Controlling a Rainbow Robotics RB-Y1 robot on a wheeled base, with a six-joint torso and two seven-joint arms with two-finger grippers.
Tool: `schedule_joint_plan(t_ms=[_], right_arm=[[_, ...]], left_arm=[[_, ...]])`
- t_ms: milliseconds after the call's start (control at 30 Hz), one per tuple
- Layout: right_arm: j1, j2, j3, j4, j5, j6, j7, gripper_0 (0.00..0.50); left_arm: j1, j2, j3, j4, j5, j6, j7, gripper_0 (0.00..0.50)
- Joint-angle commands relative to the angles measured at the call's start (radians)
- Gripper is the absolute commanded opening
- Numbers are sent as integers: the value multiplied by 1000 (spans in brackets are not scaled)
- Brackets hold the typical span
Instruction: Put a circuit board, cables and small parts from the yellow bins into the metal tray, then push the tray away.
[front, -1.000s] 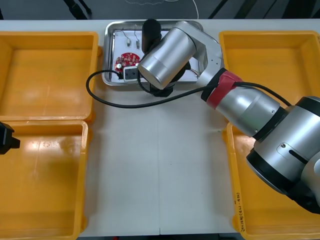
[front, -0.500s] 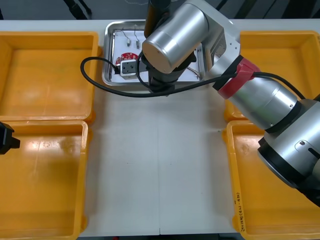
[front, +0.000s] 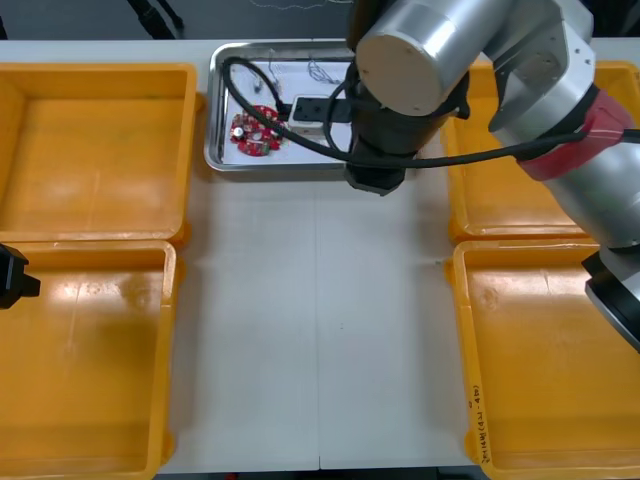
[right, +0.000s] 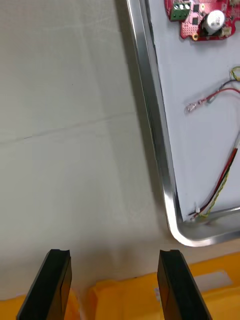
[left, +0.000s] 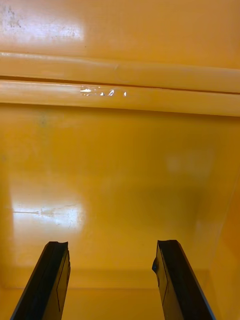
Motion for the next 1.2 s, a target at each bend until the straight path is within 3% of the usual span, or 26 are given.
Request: schedule_joint_plan(t_ms=[33,167,700,1000,1200], right_arm=[[69,-88,-111,-134,-45,80,-152,500],[130,-138,-185,-225,-71,142,-232,500],[377,-307,-465,-414,-288,142,-569,500],[478,-323,-510,-496,-247,142,-723,500],[601,-365,-582,-564,-247,142,-769,500]], left_arm=[[11,32,3,-29,7,6,-86,500],[11,32,3,-29,7,6,-86,500],[11,32,3,-29,7,6,-86,500],[11,32,3,-29,7,6,-86,500],[11,32,3,-29,7,6,-86,500]])
